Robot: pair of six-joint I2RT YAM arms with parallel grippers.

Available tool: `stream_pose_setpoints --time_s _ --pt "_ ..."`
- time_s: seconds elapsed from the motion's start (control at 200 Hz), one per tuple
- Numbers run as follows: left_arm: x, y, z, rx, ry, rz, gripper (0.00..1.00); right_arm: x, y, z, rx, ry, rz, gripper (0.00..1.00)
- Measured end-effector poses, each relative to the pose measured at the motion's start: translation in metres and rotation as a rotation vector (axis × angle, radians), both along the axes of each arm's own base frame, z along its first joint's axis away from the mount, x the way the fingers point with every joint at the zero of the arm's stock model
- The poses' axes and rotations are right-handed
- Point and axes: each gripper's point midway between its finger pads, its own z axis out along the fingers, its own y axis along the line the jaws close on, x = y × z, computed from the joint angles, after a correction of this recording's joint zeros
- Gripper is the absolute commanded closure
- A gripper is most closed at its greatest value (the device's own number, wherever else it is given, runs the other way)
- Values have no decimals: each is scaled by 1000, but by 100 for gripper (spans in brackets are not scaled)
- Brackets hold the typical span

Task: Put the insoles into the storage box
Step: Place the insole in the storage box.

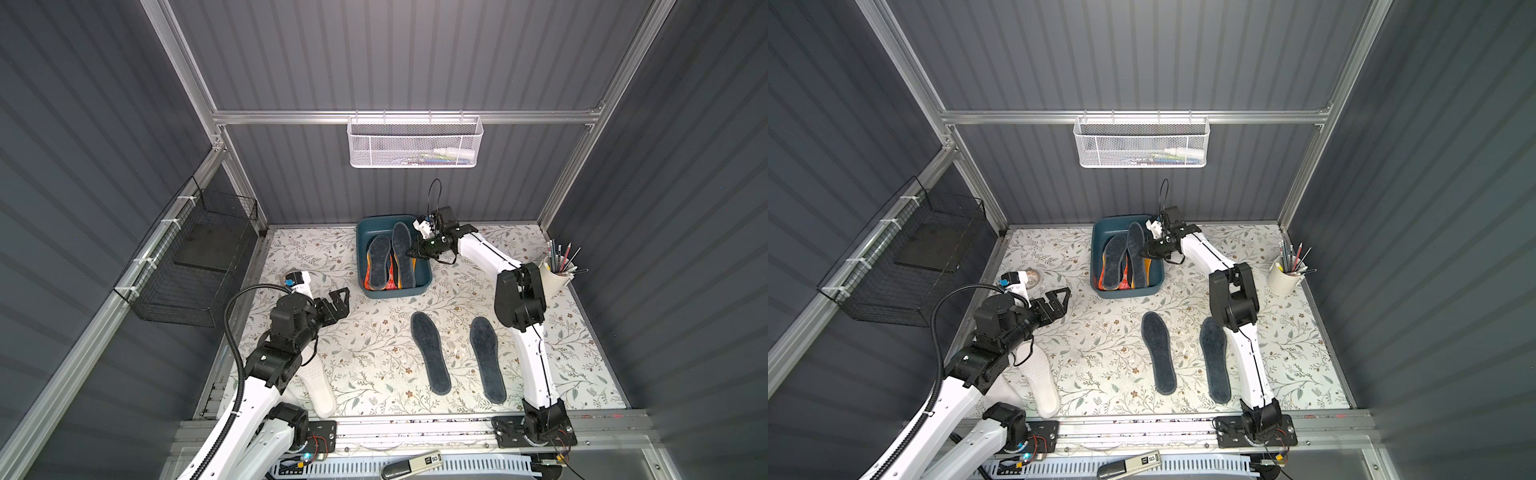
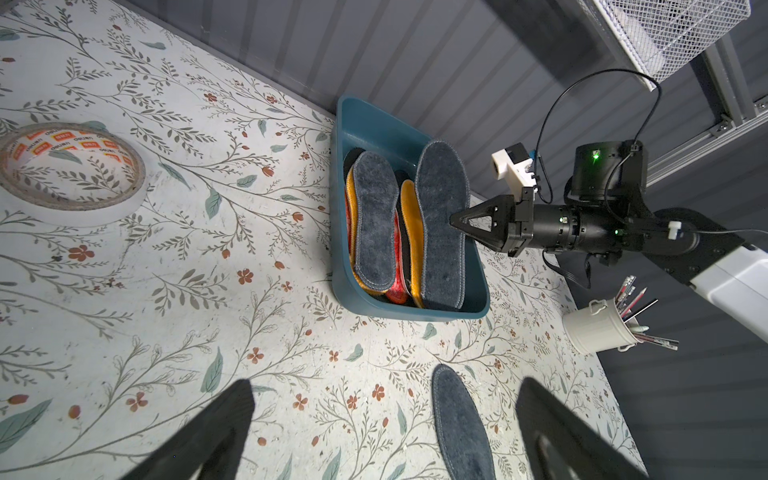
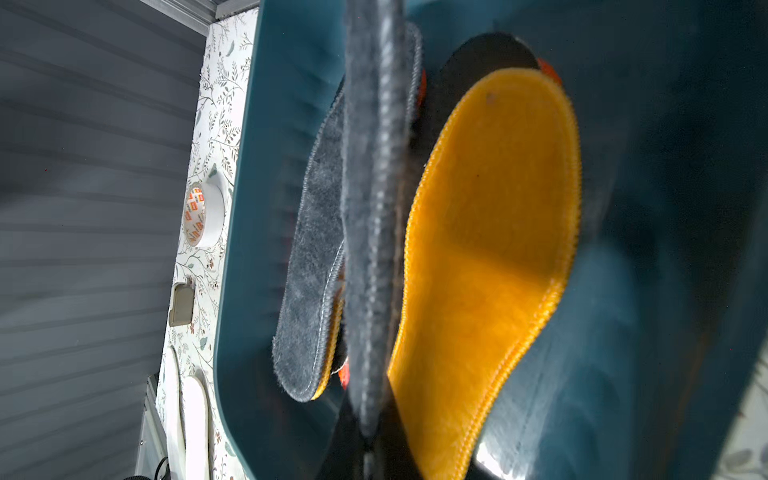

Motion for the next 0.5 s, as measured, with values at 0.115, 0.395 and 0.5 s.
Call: stream_pose_setpoints --time_s 0.115,0.395,0.5 --pt "1 0 0 0 -1 0 0 3 3 -8 -1 12 2 92" --pt "2 4 -3 11 10 27 0 0 0 -8 -44 3 6 39" --pt "1 12 -9 27 31 66 0 -1 -5 12 -63 -44 -5 25"
